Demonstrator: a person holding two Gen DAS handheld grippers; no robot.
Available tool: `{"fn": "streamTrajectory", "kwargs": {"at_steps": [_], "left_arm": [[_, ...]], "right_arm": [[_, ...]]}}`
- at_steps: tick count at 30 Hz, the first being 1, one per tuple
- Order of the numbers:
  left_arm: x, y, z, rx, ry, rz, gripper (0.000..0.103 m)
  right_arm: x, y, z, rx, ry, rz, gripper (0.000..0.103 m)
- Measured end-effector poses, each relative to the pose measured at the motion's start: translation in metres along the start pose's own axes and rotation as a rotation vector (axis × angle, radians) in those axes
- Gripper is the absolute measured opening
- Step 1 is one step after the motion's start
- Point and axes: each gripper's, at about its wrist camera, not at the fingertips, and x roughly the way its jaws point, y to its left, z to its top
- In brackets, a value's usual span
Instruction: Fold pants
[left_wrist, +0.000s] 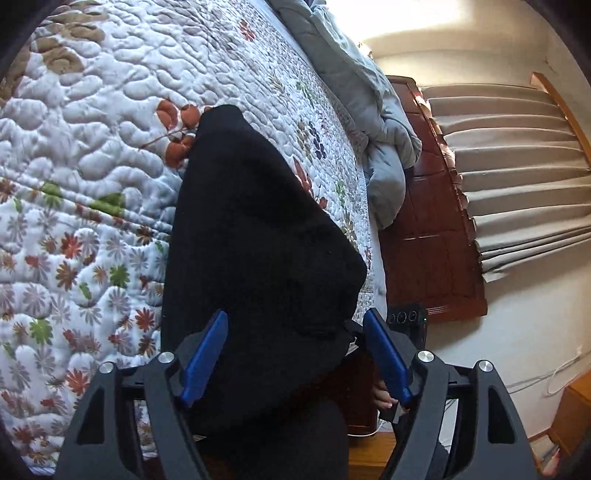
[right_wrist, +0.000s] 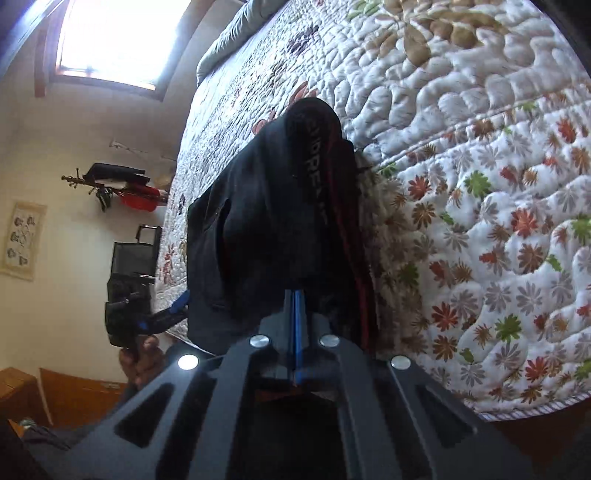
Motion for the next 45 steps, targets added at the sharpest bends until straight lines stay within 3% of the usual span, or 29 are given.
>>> {"fn": "streamTrajectory", "kwargs": {"at_steps": [4,5,6,8,11,19,21,28,29,33,36,45], "left_arm": [[-0.028,-0.007,0.003,0.037,-0.044,0.009,0.084],[-0.036,-0.005,0.006,0.038,-0.053,0.022,0.084],[-0.04,-0.002,0.01,0.036,-0.056,0.034,0.085],[-0.045,0.007,0.02,0.019,-0.053,0.069,0.087],[-0.042,0.02,0.031,-0.031,-0.016,0.054,0.088],[-0.005,0.025,0.042,-0.038,0.092,0.053,0.088],[0.005,0.027,0.042,-0.039,0.121,0.054,0.09],[0.03,0.033,0.045,-0.058,0.162,0.067,0.09],[0.033,0.033,0.045,-0.058,0.165,0.07,0.09],[0.04,0.032,0.045,-0.057,0.17,0.103,0.087],[0.044,0.033,0.044,-0.043,0.173,0.174,0.049],[0.039,0.033,0.038,-0.044,0.129,0.209,0.035]], "right_arm": [[-0.023,-0.003,0.003,0.009,-0.033,-0.039,0.005],[-0.029,-0.003,0.005,0.012,-0.04,-0.061,0.03],[-0.031,-0.003,0.007,0.012,-0.046,-0.074,0.064],[-0.03,-0.003,0.015,0.013,-0.066,-0.088,0.085],[-0.016,-0.005,0.029,0.033,-0.004,-0.042,0.09],[0.037,-0.003,0.05,0.056,0.133,0.045,0.09],[0.048,0.001,0.053,0.036,0.163,0.035,0.095],[0.067,0.015,0.066,0.012,0.204,0.054,0.096],[0.068,0.016,0.066,0.006,0.205,0.045,0.094],[0.067,0.011,0.062,-0.003,0.209,-0.029,0.046],[0.062,0.004,0.058,0.022,0.197,-0.013,0.038],[0.059,0.022,0.05,0.032,0.129,-0.058,0.032]]}}
